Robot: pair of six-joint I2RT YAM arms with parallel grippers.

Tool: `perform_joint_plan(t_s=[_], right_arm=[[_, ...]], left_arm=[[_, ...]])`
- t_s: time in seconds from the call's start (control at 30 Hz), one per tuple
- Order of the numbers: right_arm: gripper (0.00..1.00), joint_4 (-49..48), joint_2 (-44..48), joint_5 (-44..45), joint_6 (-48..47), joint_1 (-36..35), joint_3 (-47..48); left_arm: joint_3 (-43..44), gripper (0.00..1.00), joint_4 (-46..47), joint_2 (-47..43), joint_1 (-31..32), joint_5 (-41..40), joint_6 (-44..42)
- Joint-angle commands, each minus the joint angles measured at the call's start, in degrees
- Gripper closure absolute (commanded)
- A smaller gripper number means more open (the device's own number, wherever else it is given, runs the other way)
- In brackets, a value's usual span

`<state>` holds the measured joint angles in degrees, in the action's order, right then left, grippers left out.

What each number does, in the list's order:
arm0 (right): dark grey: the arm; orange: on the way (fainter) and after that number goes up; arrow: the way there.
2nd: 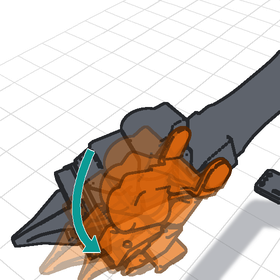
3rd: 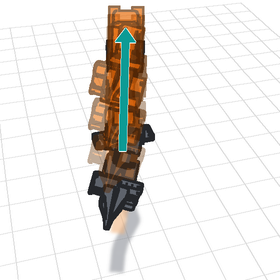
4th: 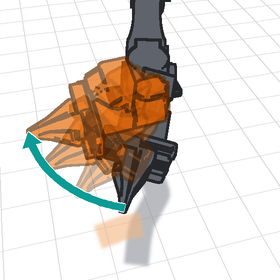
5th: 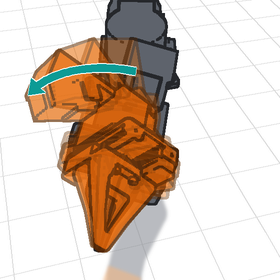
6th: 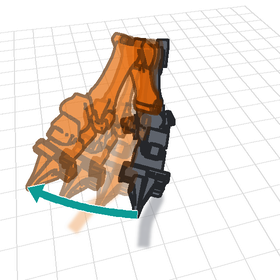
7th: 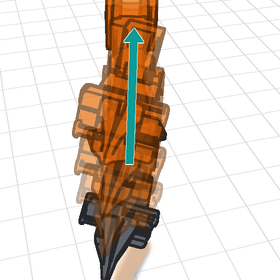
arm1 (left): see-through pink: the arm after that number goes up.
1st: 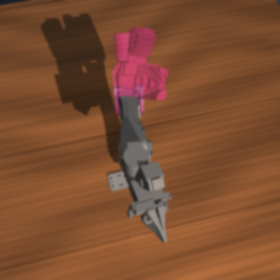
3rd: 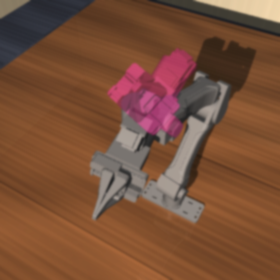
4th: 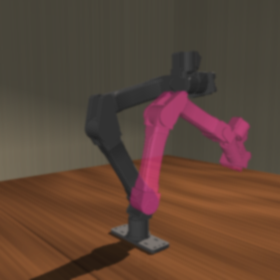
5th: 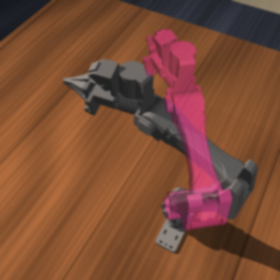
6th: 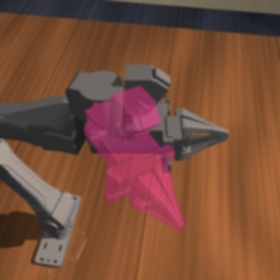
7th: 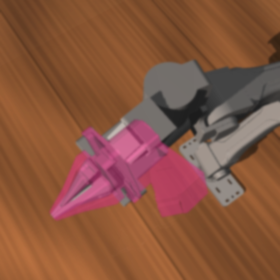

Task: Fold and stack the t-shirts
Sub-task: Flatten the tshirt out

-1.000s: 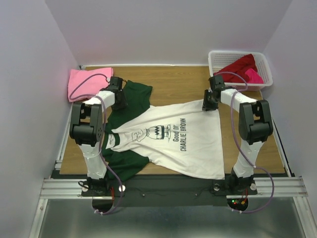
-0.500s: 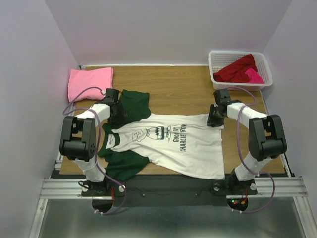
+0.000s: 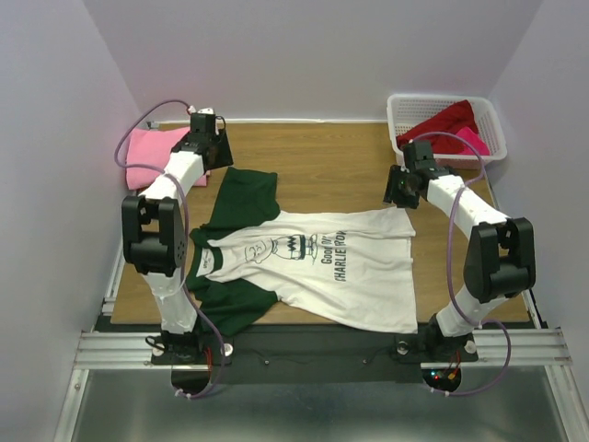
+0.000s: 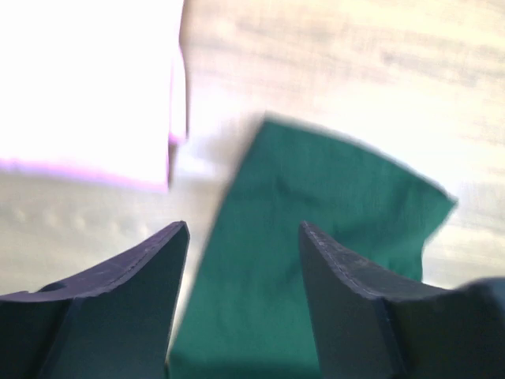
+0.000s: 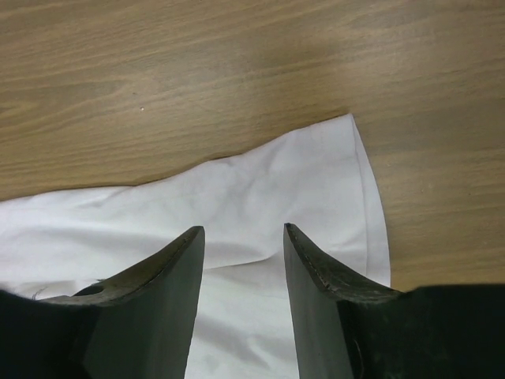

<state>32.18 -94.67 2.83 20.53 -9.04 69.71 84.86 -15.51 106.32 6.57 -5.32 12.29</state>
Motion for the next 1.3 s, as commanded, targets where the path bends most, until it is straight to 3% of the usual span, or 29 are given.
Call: perform_joint_plan(t_s=[0.0,0.67,0.9,1.27], right_arm=[[0.49,0.1,2.2,0.6,-1.1,0.2,0.4],[0.49,0.2,3.5,0.8,-2.0,0.2,-2.5],[0.49,0.1,3.2,0.5,-2.0,0.2,-2.6],[0.49,0.1,3.1,0.1,-2.0,0.2,-3.4]], left_arm=[[7.3,0.35,-0.6,6.3,-0.5,-0.6,-6.2],[21.6,0.36,-0.9,21.9,-0.5,4.1,-10.0],[19.2,0.36,-0.8,20.2,-0.9,5.1,-11.8],[14.2,0.33,2.9,14.6,-2.8,14.6,-14.2]])
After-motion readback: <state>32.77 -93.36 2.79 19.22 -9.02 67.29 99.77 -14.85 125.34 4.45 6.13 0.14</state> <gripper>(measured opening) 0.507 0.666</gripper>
